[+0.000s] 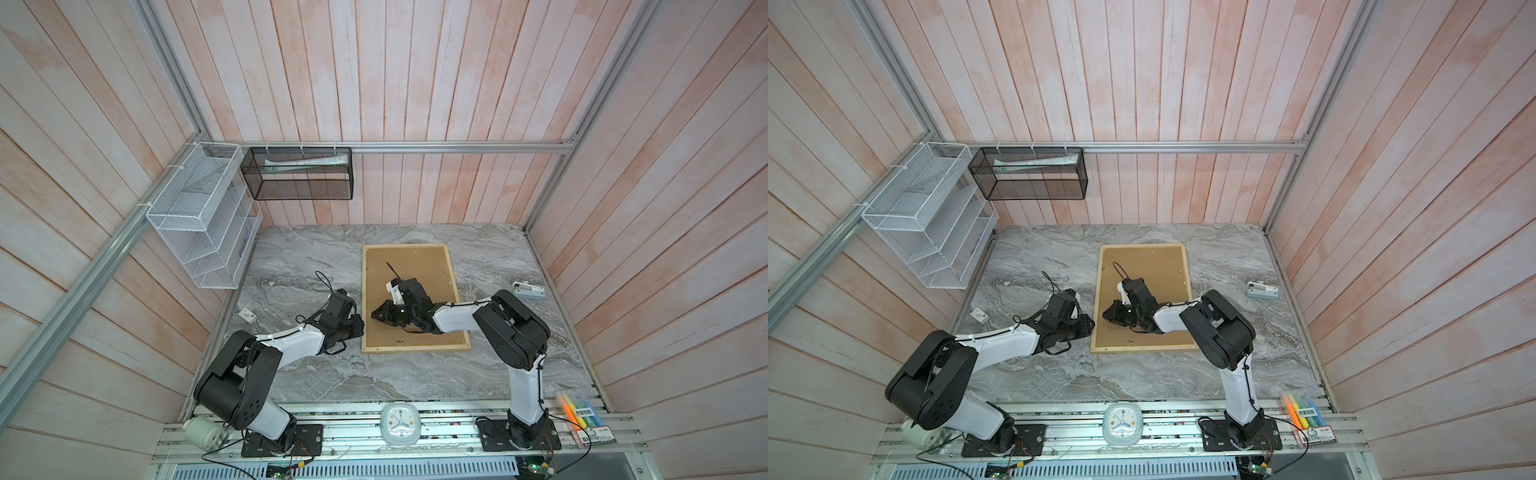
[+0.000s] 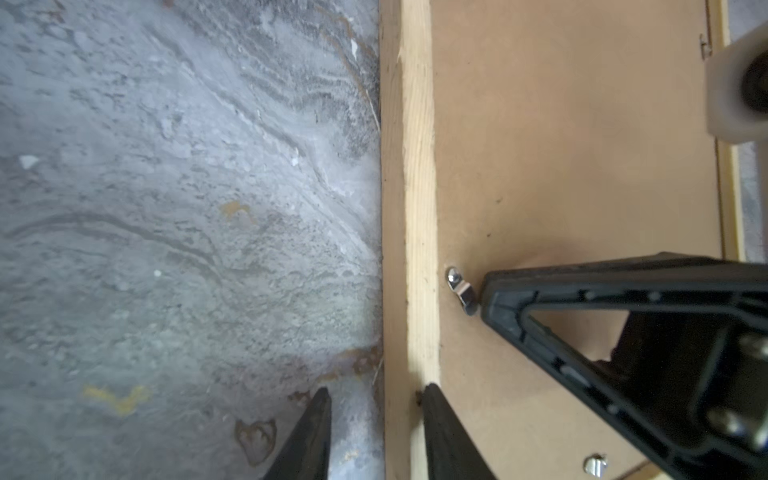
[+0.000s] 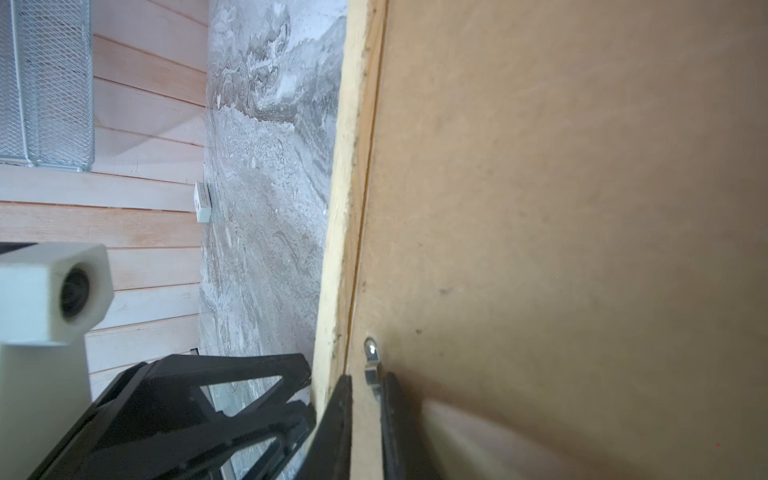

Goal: Put the photo into the frame

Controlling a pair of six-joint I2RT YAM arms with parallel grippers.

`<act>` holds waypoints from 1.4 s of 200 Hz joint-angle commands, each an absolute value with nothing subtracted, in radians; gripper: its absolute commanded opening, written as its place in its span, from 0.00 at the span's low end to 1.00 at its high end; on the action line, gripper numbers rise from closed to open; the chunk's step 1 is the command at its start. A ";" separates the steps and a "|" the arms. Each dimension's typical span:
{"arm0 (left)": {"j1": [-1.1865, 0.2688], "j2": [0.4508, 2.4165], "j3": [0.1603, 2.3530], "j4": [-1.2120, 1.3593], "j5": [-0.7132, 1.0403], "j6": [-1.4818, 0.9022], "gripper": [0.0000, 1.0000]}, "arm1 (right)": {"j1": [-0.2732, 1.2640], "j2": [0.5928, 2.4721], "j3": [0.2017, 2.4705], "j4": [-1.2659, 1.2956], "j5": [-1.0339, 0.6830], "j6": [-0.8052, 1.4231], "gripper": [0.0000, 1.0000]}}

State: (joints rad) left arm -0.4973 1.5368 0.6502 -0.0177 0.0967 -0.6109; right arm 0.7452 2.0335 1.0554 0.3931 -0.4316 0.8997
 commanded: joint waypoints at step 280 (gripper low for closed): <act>-0.624 1.640 0.729 -0.158 0.059 -0.609 0.05 | 0.840 2.115 0.985 0.548 -0.185 1.365 0.00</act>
